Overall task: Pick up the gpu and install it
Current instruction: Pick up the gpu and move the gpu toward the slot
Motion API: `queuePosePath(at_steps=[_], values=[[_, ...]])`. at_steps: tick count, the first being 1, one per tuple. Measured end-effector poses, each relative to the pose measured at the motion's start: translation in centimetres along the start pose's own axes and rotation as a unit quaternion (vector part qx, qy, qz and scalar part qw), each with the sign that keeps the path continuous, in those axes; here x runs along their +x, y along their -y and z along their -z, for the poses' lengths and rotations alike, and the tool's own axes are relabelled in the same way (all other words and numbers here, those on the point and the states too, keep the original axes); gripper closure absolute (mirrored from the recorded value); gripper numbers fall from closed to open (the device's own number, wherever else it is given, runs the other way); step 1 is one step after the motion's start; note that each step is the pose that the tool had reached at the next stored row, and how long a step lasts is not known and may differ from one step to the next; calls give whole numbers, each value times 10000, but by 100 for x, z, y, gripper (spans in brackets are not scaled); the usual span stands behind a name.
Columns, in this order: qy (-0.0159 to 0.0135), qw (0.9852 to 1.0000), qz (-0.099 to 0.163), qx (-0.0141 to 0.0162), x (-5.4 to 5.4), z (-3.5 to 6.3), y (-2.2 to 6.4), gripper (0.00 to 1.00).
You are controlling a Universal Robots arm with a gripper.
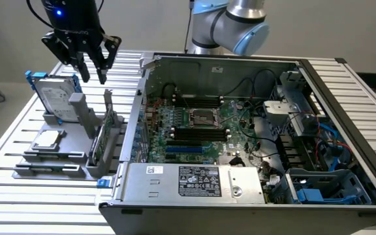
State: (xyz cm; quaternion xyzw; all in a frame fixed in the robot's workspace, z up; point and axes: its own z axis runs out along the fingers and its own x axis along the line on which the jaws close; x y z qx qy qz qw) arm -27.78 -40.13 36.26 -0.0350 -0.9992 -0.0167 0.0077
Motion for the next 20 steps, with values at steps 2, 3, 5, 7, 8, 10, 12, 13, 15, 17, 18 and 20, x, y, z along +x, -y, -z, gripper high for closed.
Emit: queuePosePath(at_steps=[2,3,5,7,8,10,12,13,15,17,18,20], values=[[-17,10000,0,1,-4,-17,68,58],[-27,10000,-1,2,-6,-26,102,58],[-46,10000,-2,3,-10,-44,172,58],[-66,10000,-1,4,-15,-65,245,58],[-75,10000,-1,5,-17,-78,274,58],[-93,10000,11,5,-20,-114,318,58],[-111,9999,32,4,-24,-148,357,58],[-119,9999,42,4,-25,-165,376,58],[-137,9999,68,1,-28,-202,413,58],[-156,9998,101,-1,-31,-237,447,58],[-165,9998,120,-3,-33,-254,463,58],[-183,9997,168,-6,-35,-290,493,58]])
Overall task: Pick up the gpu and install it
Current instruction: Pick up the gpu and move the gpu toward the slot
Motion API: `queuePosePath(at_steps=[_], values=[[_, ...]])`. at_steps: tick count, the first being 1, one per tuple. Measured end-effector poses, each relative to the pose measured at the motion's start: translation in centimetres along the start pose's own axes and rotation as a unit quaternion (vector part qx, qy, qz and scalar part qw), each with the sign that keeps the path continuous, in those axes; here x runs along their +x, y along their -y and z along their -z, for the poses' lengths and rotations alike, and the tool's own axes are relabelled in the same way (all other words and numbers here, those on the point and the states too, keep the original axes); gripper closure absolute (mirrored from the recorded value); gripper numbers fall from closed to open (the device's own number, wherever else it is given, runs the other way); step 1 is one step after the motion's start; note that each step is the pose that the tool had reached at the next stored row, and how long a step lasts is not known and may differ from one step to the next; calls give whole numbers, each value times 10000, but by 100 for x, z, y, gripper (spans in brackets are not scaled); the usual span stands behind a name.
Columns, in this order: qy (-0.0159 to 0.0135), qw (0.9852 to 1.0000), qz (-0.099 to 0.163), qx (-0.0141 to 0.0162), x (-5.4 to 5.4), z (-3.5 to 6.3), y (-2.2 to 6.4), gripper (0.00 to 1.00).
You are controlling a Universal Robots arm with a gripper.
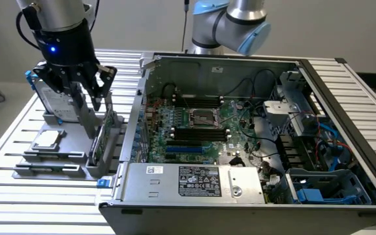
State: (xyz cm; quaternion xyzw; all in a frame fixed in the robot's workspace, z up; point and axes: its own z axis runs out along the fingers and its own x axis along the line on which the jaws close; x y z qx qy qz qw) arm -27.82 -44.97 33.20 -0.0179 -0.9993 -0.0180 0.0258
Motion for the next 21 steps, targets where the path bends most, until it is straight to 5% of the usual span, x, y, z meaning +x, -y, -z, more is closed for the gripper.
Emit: queuePosePath(at_steps=[10,21], values=[[-22,9992,391,16,-10,-181,25,58],[-11,9992,390,16,-17,-380,31,58]])
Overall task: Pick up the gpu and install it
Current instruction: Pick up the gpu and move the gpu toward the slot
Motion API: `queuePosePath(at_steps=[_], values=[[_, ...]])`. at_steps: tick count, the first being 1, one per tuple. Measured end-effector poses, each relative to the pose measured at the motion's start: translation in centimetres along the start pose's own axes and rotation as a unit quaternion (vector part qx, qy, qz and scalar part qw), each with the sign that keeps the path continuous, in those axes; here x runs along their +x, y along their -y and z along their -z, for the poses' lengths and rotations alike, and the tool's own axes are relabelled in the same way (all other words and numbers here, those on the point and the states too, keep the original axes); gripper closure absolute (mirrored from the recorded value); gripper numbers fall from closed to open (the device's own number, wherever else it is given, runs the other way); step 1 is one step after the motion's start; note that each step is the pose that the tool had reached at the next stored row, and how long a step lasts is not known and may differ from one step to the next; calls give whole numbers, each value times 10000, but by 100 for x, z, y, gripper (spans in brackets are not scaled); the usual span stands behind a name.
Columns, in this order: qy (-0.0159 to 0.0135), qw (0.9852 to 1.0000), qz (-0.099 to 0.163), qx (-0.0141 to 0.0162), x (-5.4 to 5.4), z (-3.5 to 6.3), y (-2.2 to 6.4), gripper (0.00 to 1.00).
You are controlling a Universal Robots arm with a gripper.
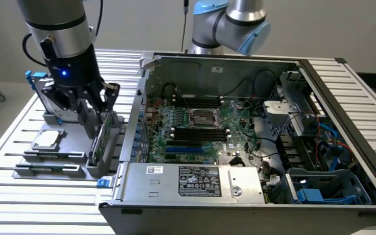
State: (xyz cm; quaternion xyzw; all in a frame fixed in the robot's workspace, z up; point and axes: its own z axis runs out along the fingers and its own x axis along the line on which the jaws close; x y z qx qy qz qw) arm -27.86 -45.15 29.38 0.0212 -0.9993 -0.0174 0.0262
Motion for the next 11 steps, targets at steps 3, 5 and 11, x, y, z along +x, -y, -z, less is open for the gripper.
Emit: queuePosePath(at_steps=[3,5,11], values=[[1,10000,-21,-1,-2,-54,2,58],[2,10000,-40,-1,-4,-90,3,58],[4,10000,-79,-4,-10,-200,2,58]])
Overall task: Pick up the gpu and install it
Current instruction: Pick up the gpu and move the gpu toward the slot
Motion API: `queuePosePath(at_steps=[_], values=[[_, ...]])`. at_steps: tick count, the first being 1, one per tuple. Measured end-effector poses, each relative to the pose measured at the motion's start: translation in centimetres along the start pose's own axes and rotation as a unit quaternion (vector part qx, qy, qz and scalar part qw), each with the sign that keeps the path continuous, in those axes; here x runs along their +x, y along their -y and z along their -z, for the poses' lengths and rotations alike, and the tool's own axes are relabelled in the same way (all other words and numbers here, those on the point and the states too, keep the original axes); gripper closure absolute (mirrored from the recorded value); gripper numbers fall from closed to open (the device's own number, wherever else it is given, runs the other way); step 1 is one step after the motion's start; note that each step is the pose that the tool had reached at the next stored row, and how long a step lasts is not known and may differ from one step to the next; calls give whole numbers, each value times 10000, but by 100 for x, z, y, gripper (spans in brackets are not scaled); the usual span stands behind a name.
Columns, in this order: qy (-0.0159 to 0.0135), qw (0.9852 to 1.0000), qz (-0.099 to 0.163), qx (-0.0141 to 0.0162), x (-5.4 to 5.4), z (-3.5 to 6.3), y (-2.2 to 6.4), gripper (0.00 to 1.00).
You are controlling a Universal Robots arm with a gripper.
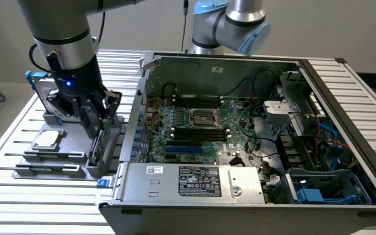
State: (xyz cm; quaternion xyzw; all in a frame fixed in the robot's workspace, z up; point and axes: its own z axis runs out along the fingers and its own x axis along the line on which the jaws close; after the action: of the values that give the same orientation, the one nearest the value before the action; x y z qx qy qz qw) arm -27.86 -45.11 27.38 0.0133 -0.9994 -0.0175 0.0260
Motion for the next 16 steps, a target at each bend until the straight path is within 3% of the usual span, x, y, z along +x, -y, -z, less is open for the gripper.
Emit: queuePosePath(at_steps=[16], values=[[4,9999,-120,-6,-19,-293,-96,58]])
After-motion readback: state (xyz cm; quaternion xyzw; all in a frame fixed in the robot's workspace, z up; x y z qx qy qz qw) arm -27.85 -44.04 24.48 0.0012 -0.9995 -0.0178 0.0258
